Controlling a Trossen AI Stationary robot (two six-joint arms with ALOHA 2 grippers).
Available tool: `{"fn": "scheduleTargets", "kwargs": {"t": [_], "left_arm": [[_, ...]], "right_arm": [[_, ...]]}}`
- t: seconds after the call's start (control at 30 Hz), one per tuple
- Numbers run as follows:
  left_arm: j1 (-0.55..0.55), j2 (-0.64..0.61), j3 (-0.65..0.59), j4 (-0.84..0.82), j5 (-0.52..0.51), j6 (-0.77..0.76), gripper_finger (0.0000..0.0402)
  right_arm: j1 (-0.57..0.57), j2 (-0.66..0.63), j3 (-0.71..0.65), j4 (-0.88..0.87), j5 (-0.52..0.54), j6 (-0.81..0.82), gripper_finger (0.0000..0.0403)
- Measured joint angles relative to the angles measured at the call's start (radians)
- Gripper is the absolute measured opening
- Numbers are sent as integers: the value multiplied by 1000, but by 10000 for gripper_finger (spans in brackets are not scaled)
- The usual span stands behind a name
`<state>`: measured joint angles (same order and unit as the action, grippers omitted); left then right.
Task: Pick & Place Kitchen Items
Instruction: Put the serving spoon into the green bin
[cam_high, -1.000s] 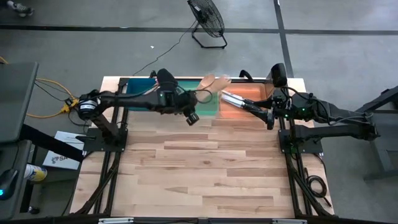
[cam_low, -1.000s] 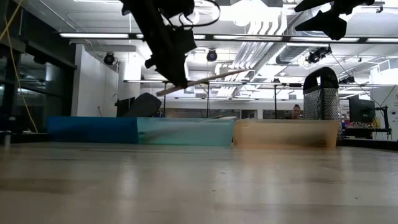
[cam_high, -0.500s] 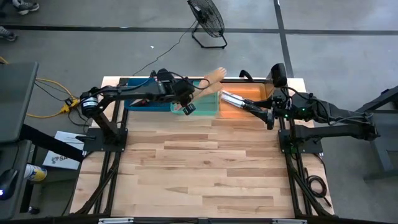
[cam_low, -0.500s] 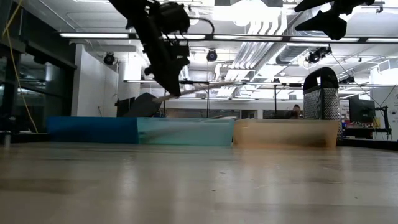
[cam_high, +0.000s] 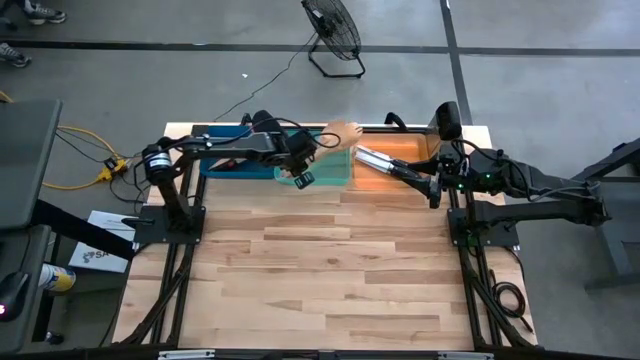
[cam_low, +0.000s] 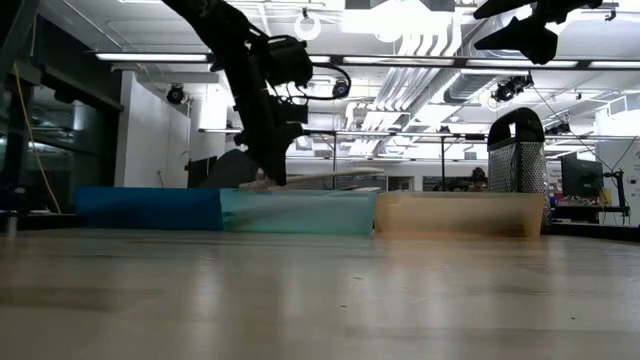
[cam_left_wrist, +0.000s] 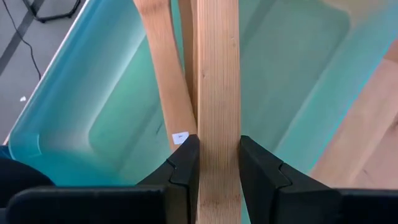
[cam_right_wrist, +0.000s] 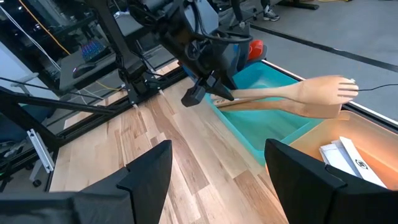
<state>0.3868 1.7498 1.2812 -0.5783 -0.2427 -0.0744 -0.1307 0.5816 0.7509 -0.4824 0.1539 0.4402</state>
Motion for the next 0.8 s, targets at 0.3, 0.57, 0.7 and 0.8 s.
{"fn": "scheduleTargets", "kwargs": {"t": [0.3,0.57,0.7,0.8], "left_arm": [[14,21,0,-1,-10,-9,78],[13,50,2,-22,-11,-39,78],[12,60,2,-19,-8,-42,78],[13,63,0,-39,-8,-58,78]], "right_arm": [[0,0,0,0,0,0,248],[0,0,0,0,0,0,248],[0,0,0,0,0,0,248],[0,0,0,0,0,0,248]]}}
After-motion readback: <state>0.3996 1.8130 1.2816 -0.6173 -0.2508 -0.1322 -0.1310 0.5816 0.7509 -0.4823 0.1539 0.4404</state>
